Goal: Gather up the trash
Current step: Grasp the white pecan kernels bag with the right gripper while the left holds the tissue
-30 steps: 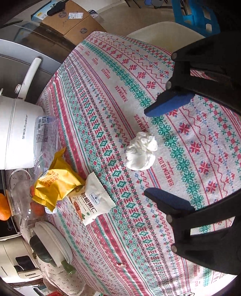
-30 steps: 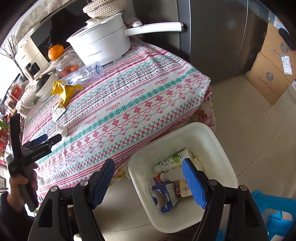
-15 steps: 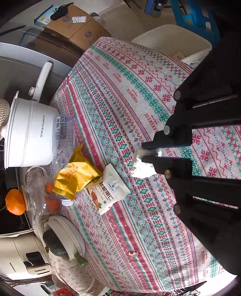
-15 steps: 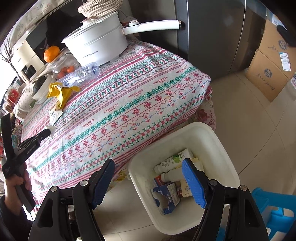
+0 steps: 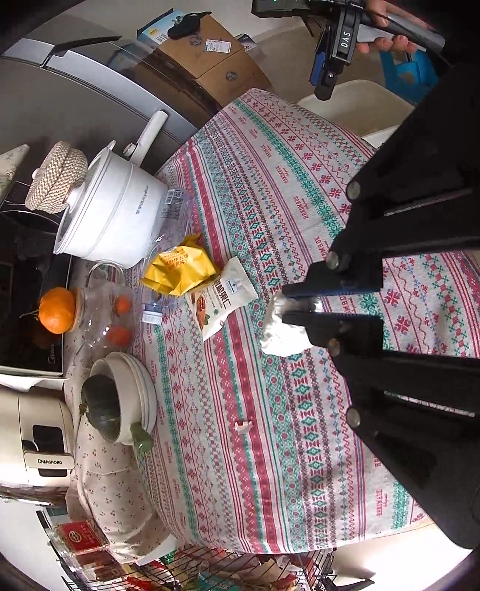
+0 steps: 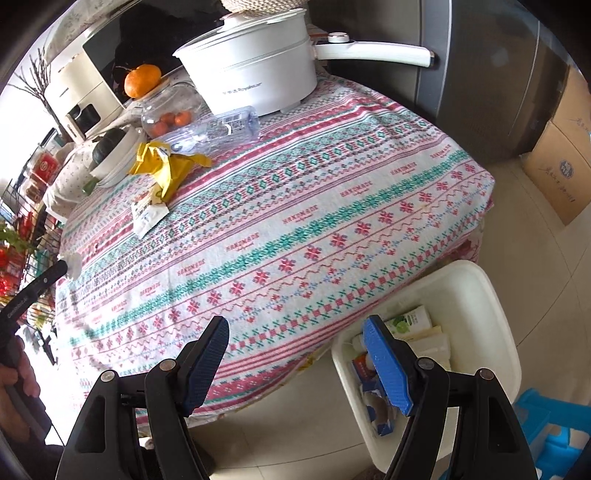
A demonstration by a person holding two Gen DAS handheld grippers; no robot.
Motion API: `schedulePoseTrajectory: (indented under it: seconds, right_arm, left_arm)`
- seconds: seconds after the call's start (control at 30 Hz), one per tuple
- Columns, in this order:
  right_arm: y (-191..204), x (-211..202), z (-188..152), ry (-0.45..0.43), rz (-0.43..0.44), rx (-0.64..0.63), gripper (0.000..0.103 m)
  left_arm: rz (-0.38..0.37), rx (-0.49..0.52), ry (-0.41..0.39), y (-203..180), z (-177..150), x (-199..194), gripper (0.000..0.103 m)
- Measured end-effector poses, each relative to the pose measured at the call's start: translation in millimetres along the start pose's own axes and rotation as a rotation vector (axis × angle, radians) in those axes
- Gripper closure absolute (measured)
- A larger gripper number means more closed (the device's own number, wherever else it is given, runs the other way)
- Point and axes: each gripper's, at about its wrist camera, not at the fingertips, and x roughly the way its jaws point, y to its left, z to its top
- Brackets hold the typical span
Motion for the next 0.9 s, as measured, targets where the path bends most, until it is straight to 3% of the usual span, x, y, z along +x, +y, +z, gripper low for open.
schedulePoseTrajectory:
  seconds: [0.3, 0.5, 0.73, 0.9]
  right_arm:
    - [116.2, 55.4, 39.4, -0.019, 0.079, -0.162, 0.026]
    - [177.7, 103.9, 72.1, -0.017, 0.093, -0.217, 0.026]
    - [212.6, 152.9, 102.6, 0.009, 0.073, -0.236, 0.026]
    - [221.1, 177.0, 106.6, 0.044, 0.033, -0.234, 0.028]
  left_arm:
    - [0.038, -0.02, -0.078, 30.5, 8.1, -34.0, 0.095]
    - [0.009, -0.062, -0.087, 45.9, 12.3, -39.6, 0.095]
    - [0.008, -0.103, -0.078, 60.9, 15.1, -36.5, 0.095]
    - [0.006, -0.122, -0.07, 66.3, 15.3, -34.0, 0.095]
